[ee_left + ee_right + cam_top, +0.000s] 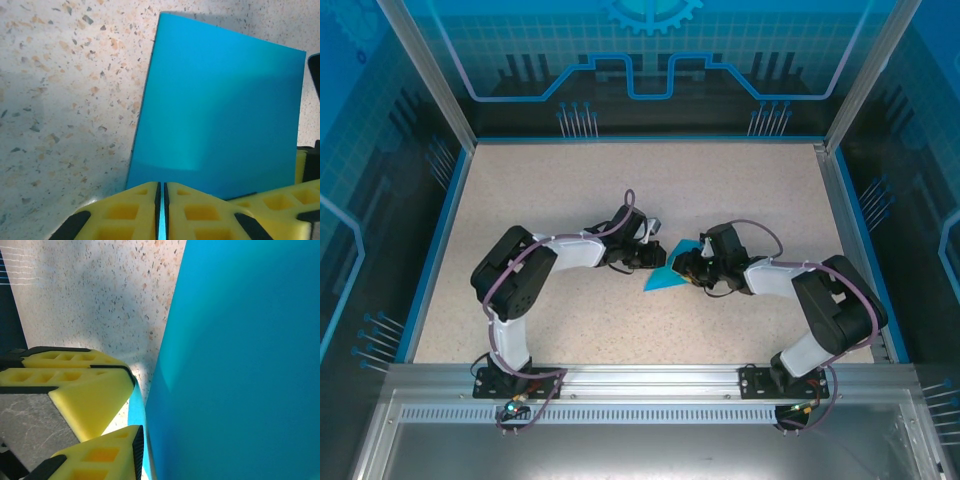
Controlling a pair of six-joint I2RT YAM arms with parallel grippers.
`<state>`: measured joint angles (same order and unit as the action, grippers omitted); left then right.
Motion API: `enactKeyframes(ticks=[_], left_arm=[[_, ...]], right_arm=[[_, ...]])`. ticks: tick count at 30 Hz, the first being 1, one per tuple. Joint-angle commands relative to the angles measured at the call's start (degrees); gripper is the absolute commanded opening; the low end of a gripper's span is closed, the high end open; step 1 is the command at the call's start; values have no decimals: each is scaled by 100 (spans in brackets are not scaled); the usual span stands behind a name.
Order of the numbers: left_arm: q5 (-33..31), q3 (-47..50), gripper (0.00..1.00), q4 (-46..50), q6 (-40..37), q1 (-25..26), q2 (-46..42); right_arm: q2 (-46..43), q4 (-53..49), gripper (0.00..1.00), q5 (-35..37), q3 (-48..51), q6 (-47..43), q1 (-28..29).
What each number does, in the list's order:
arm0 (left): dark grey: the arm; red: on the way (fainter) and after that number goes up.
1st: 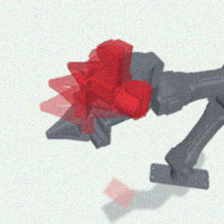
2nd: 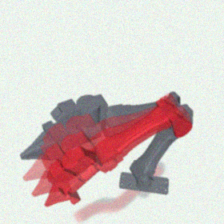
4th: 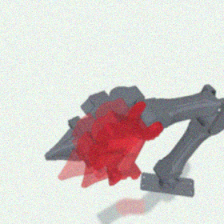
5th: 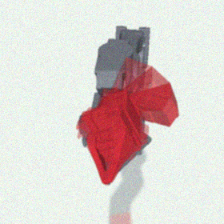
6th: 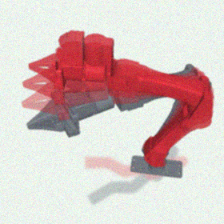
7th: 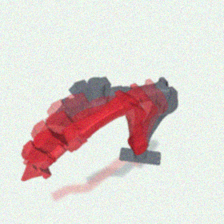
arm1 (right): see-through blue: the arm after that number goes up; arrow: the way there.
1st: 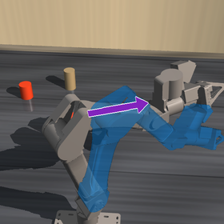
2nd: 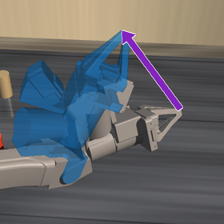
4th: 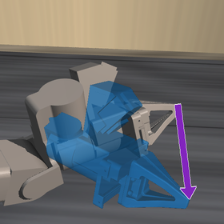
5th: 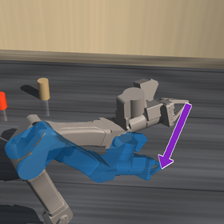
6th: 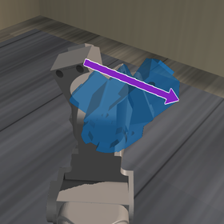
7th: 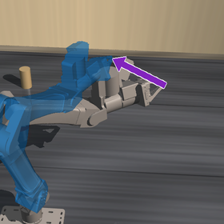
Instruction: Fold a paper plane with a square sheet of paper (pick it up from the middle)
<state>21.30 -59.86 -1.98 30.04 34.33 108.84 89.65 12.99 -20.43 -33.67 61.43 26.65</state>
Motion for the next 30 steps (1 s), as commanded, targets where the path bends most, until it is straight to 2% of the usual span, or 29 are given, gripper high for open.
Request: enactKeyframes(ticks=[1,6,13,16,21,26,30], left_arm=[[133,-54,14,-70,38,-39,93],[190,-59,14,-87,48,-37,149],[75,-32,18,-15,87,-34,-80],[-112,86,25,10,96,-47,-316],[-462,519,42,-80,48,-127,-833],[-491,1325,60,-829,-254,-210,-1459],[-369,1684,64,-1242,-711,-207,-1754]], right_arm=[[-29,80,31,9,123,260,125],[-130,-122,29,79,159,469,156],[-207,-592,10,334,59,691,196],[-350,-880,7,513,-14,730,234],[-581,-1395,3,734,-207,802,273],[-657,-1851,0,852,-422,954,309],[-629,-2175,0,926,-629,1094,347]])
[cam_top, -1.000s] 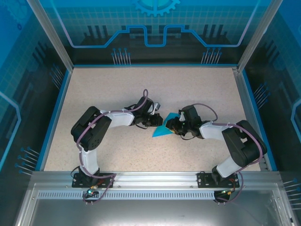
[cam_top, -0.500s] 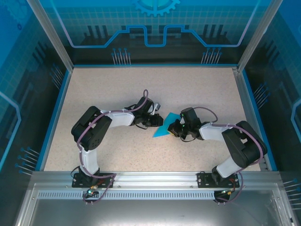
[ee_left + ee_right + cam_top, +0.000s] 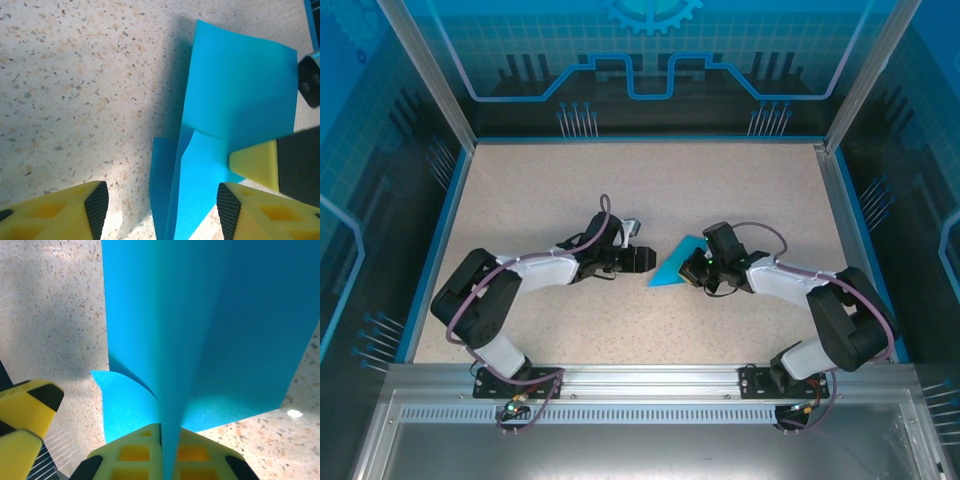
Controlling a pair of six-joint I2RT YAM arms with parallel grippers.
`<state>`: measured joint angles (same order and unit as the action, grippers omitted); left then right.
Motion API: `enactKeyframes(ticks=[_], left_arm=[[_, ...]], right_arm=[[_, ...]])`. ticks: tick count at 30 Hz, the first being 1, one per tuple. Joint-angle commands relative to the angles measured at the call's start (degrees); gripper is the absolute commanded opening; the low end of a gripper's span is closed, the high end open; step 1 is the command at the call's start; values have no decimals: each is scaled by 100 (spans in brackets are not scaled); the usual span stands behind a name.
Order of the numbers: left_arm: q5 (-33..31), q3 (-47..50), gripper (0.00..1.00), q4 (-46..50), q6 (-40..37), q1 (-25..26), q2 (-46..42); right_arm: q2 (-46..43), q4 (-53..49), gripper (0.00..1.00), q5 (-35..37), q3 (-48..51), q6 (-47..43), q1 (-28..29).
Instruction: Fold a paper plane with a square sheet of paper (pick it up from the middle)
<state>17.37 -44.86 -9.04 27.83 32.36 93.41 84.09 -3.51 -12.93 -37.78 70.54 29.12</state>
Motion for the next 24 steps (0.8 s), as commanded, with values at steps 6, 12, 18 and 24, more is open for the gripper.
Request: enactKeyframes(ticks=[6,12,18,24], left_arm=[[362,486,65,-1104,-1587,224,-340],[249,627,63,-1261,-2531,475,-451],[268,585,56,-1364,-2739,554,-299],[184,645,52,-1375,-3132,796,-227]], right_arm=[[68,-975,0,144,-542,322,105],[303,-1090,4,-38,-830,339,124],[372,-958,23,-152,-830,348,155],[218,-999,26,-155,-739,364,141]])
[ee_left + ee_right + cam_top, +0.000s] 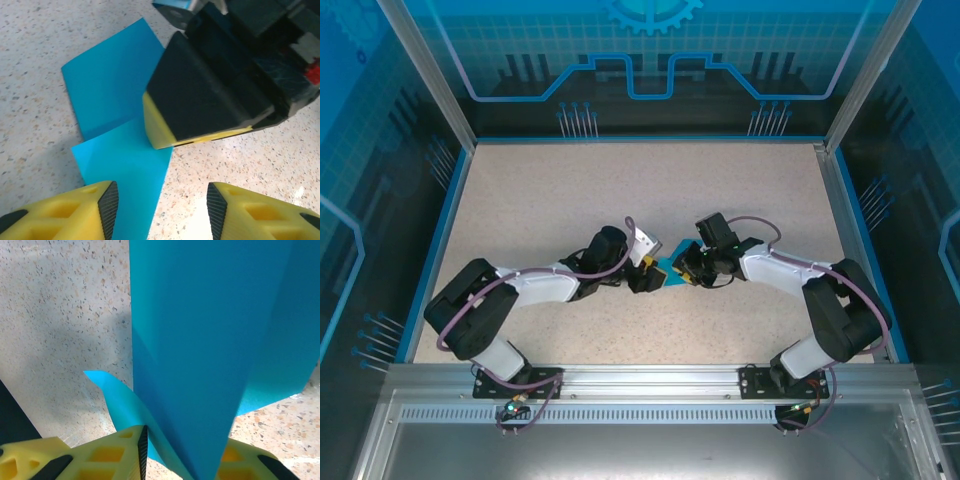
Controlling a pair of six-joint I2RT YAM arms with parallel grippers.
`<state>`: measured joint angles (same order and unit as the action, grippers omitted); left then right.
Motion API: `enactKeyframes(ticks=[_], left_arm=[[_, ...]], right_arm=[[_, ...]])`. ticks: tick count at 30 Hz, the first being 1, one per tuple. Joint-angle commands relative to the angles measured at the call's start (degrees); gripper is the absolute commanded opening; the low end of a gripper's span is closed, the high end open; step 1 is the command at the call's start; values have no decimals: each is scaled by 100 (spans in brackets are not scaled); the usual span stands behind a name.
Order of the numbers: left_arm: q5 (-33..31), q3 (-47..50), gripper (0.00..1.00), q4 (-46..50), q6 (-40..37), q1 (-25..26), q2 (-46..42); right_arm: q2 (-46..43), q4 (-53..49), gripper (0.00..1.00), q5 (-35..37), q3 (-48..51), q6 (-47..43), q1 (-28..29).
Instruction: Fold a paper plane with a square sheet of paper (pick it up from the middle)
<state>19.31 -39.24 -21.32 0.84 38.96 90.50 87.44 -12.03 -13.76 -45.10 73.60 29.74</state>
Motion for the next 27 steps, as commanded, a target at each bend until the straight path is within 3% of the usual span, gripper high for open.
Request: enactKeyframes(ticks=[1,14,27], left_arm=[[-82,98,51,-155,-498,185,85],[-938,-87,45,-241,-1055,609,694],[-1246,-175,38,-469,-1269,725,969]], right_arm=[[-138,-143,26,-82,13,74,75],[-340,-11,24,-172,228,258,-7],[-502,302,19,-258,494,490,-187]])
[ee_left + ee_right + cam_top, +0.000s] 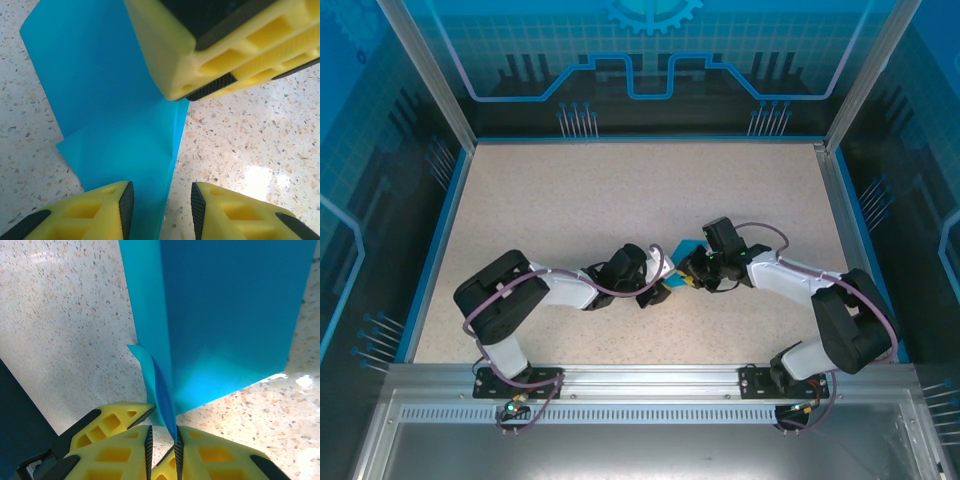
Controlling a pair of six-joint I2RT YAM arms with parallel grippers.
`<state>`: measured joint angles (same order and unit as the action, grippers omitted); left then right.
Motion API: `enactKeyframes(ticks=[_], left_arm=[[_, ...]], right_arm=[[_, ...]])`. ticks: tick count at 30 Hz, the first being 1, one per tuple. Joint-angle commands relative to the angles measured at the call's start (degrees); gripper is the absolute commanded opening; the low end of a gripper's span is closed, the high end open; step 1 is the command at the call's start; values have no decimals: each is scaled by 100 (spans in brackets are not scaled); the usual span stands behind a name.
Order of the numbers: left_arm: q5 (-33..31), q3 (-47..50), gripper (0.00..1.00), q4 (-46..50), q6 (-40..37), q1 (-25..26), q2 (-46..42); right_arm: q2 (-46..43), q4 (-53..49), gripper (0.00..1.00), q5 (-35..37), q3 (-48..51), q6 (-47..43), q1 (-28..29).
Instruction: Fold a paper plane with a square sheet of paper (pick it up from the middle)
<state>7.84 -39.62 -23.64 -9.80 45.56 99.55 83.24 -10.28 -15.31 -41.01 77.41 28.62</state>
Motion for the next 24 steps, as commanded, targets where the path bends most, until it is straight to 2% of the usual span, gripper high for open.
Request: enactKeyframes(ticks=[1,8,14,19,24], left_arm=[[-106,-136,38,-238,-222,60,70],[-215,-173,37,-244,-299,68,83],[-251,-226,33,-176,-290,72,106],[-158,-231,22,-126,-113,77,143],[-77,-222,17,-124,176,59,145]], right_arm=[[-76,127,18,-103,76,100,-84],[17,223,13,-168,16,38,-162],[34,273,15,-276,-18,42,-206],[-89,76,26,-213,-10,-180,-342],[-493,-218,41,63,81,-737,-532]])
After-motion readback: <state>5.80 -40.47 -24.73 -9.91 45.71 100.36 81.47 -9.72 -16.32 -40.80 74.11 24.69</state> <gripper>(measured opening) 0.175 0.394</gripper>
